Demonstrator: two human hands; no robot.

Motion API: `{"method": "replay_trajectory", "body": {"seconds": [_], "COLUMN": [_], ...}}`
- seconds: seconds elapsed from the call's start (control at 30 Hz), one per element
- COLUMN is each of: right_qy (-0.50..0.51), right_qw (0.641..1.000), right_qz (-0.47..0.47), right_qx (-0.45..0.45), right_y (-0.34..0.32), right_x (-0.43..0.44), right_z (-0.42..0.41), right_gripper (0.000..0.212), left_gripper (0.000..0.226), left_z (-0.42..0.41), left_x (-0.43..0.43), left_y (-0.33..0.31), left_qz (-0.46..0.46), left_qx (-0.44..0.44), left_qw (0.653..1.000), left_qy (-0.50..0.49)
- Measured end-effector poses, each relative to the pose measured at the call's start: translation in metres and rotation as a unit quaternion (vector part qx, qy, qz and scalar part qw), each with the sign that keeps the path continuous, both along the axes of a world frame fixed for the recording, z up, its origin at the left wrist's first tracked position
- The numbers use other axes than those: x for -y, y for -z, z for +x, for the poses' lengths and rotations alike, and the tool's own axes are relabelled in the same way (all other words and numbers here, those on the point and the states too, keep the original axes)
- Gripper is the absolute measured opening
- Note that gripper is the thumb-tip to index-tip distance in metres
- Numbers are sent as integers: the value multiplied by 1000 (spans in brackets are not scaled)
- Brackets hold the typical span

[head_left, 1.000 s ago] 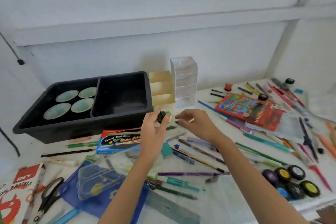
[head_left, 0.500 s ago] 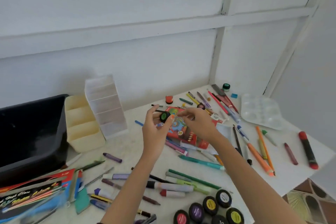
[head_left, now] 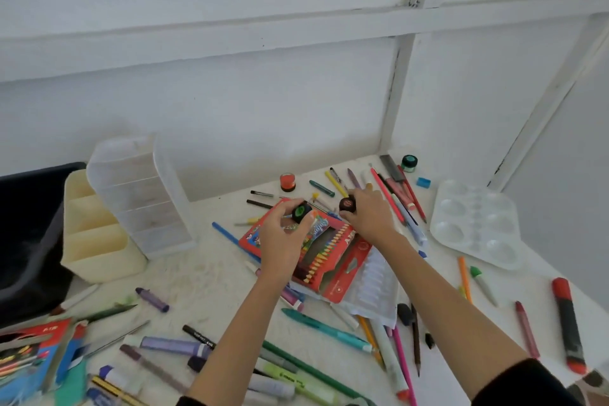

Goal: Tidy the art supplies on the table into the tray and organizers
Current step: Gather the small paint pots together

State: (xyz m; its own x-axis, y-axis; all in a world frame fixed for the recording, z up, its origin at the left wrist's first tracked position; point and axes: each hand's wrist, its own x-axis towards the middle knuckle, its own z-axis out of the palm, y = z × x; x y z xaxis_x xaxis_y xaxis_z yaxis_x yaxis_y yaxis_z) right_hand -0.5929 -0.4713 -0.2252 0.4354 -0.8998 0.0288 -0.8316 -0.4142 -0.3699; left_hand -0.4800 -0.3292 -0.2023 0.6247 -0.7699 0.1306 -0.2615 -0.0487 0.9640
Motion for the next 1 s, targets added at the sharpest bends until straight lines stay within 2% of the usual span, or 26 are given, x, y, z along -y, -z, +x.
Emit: {"method": "replay_trajectory", "body": {"seconds": [0.13, 0.2, 0.3, 0.4, 0.53, 0.7, 0.83, 1.0], "right_qy": [9, 24, 28, 5, -43, -111, -122, -152], "right_qw": [1000, 998, 990, 981, 964, 951, 943, 934], "right_qz": [-30, -36, -51, -71, -41, -12, 28, 36], "right_qx": [-3, 44, 125, 178, 260, 290, 310, 321], "right_y": [6, 5, -4, -18, -37, -43, -34, -17], "right_x": [7, 7, 0, -23, -72, -143, -201, -265], "right_z": [-1, -1, 2, 8, 18, 28, 27, 17], "right_gripper": [33, 33, 37, 35, 31, 26, 25, 25], "left_gripper": [29, 34, 24, 20, 24, 32, 29, 29], "left_z": [4, 8, 13, 15, 19, 22, 21, 12], "left_x": [0, -6, -18, -37, -70, -126, -179, -238], "left_y": [4, 4, 5, 2, -6, -11, -10, 2], "left_qz": [11, 8, -18, -33, -52, -45, -26, 1], "left_qx": [-5, -11, -11, -13, 0, 22, 29, 61], "left_qw": [999, 999, 998, 996, 995, 995, 995, 994], "left_qy": [-31, -43, -65, -82, -85, -91, -94, -95]}}
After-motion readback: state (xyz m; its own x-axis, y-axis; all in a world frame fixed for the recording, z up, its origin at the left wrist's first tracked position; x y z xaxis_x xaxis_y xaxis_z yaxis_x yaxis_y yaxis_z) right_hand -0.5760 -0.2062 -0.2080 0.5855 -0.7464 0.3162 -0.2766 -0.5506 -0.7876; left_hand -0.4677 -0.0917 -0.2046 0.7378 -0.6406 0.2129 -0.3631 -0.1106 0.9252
